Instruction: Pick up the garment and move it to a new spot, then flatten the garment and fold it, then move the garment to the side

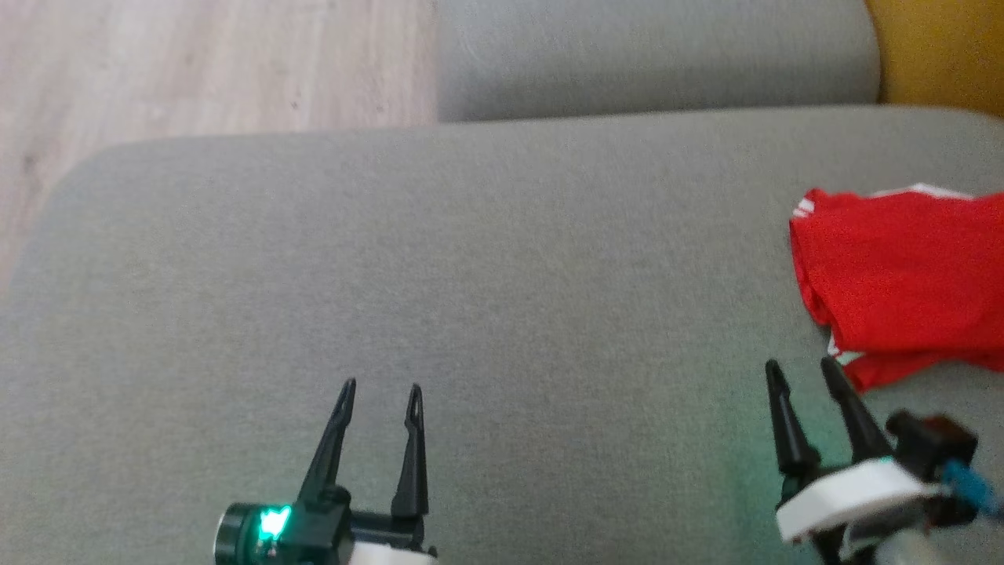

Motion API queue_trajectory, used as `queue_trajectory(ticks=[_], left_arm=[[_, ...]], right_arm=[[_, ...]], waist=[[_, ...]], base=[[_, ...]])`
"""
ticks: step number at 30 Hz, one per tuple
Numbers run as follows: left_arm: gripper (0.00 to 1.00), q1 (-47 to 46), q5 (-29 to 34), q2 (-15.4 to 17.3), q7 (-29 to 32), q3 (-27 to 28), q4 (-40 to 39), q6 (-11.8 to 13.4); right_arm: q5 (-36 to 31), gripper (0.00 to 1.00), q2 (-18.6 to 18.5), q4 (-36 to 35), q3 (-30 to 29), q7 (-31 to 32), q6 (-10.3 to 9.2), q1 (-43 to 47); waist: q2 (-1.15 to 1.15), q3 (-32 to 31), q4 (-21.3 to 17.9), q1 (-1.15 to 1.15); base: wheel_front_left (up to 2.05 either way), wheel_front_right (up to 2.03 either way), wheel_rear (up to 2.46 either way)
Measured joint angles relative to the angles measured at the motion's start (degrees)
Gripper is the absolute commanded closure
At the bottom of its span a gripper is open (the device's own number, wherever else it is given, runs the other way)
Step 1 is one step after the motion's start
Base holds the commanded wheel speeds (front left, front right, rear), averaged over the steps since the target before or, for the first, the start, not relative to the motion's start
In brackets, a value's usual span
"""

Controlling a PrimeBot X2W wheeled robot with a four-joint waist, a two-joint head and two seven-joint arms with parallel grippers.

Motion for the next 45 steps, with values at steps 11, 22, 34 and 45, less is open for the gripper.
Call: queue_trajectory(ticks=[11,22,34,45], left_arm=[[0.00,5.98,0.09,0.03,0.00,0.93,-0.43,-0.42],[0.00,7.27,0.51,0.05,0.00,3.58,-0.43,-0.43],[1.00,8.54,1.10,0.07,0.01,4.78,-0.48,-0.98],[1.00,10.09,-2.66,0.24,0.83,4.93,4.97,-1.30]], right_arm=[[-10.82,0.00,4.58,-6.15,-2.56,-6.98,0.00,8.27],[-10.82,0.00,5.70,-8.60,-3.44,-6.98,0.00,12.24],[-10.17,1.00,5.71,-9.55,-2.01,-6.97,0.00,12.53],[-6.73,1.00,5.71,-3.44,-1.71,-6.22,0.00,13.72]], waist=[[0.00,-6.04,3.40,0.01],[0.00,-7.15,2.32,0.02],[0.00,-7.69,0.80,0.02],[0.00,-7.38,0.55,0.02]], base=[[0.00,0.00,0.00],[0.00,0.00,0.00],[0.00,0.00,0.00],[0.00,0.00,0.00]])
